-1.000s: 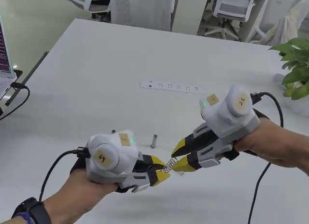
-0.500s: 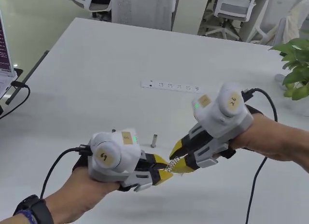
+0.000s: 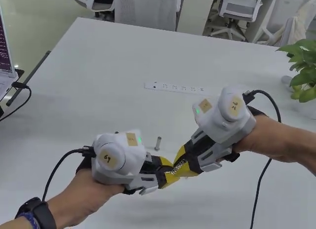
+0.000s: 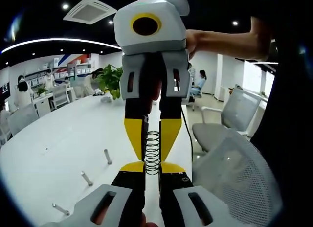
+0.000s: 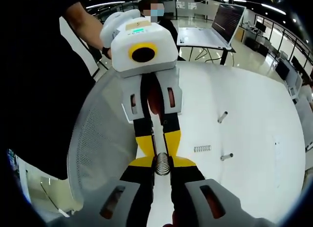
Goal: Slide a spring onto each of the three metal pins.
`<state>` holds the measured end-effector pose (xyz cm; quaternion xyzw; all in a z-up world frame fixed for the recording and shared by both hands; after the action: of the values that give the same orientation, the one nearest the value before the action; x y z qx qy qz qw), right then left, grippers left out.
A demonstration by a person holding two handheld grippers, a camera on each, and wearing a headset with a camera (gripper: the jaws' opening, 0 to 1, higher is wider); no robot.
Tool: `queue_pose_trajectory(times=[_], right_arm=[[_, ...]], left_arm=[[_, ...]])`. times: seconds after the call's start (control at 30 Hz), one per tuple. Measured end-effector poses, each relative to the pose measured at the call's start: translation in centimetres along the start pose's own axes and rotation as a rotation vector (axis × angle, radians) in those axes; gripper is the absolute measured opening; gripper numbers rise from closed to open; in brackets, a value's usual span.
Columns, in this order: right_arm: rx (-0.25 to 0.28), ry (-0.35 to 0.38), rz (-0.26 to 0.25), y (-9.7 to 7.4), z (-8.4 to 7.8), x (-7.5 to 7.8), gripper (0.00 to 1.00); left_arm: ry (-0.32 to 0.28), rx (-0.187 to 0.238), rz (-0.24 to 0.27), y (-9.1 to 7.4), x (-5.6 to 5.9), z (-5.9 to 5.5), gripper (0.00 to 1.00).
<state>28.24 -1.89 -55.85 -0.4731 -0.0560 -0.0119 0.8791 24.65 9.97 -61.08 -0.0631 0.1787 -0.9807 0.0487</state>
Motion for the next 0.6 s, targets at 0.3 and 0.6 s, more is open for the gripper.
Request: queue_pose_trajectory(times=[0.3, 0.6], right_arm=[[-0.005, -0.056, 0.01, 0.15, -0.02, -0.18, 0.09], [-0.019, -0.075, 0.01, 0.74, 0.1, -0.14, 0.08]], left_arm=[[0.001, -0.006, -0.011, 0.07, 0.05, -0.08, 0.01], [-0.004, -0.012, -0.007, 0.03, -0.08, -0.56, 0.02]])
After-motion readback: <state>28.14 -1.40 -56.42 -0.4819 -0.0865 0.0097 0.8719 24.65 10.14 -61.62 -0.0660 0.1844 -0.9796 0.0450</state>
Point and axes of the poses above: the centre of the closed fingertips' face, and the gripper's own axes: y roughly forward along the fingers, x roughly to its right, z roughly out of its top, the point moved 10 cm from there along -y, roughly backward along the fingers, and after that the axes turned 14 degrees about -z, right-handed, at the moved point
